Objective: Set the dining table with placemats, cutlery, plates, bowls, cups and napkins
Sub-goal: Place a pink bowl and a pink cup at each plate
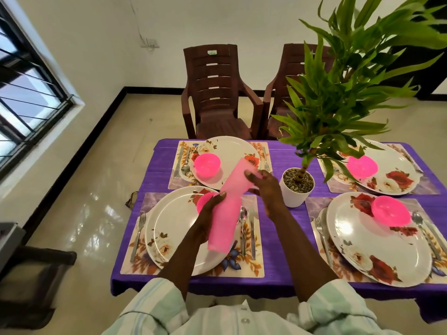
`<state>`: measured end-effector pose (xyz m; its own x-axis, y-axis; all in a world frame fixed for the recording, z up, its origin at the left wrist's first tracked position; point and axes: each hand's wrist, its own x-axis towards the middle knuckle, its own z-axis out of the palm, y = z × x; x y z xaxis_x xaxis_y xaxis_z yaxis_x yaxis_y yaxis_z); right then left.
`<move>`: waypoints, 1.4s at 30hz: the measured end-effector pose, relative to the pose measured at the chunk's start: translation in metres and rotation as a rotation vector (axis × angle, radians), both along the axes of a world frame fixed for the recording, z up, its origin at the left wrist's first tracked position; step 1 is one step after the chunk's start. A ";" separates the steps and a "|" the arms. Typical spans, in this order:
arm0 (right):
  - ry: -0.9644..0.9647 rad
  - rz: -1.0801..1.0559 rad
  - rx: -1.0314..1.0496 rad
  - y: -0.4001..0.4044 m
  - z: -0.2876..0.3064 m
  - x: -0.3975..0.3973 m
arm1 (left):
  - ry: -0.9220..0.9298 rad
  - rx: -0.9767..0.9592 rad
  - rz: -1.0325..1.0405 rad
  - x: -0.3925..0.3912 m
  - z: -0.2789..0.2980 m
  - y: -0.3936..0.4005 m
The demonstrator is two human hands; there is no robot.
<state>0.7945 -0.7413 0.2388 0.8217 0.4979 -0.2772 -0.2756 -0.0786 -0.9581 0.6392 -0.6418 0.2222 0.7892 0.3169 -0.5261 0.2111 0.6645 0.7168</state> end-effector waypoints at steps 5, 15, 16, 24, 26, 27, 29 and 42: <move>-0.403 -0.064 -0.258 0.020 -0.001 0.008 | -0.021 -0.093 0.196 -0.015 -0.006 0.015; -0.553 0.074 -0.477 0.027 -0.056 -0.016 | -0.044 -0.079 0.314 -0.020 0.003 0.028; -0.554 0.079 -0.469 0.026 -0.059 -0.018 | -0.078 -0.091 0.319 -0.021 0.000 0.030; -0.524 0.085 -0.465 0.028 -0.076 -0.022 | -0.036 -0.044 0.347 -0.025 -0.009 0.032; -0.517 0.091 -0.459 0.028 -0.076 -0.024 | 0.000 -0.034 0.387 -0.026 -0.012 0.032; -0.517 0.094 -0.454 0.028 -0.076 -0.025 | -0.001 -0.059 0.387 -0.026 -0.015 0.032; -0.525 0.101 -0.452 0.028 -0.076 -0.024 | 0.007 -0.062 0.358 -0.027 -0.015 0.032; -0.561 0.167 -0.518 0.024 -0.070 -0.027 | -0.145 -0.070 0.263 -0.026 -0.016 0.032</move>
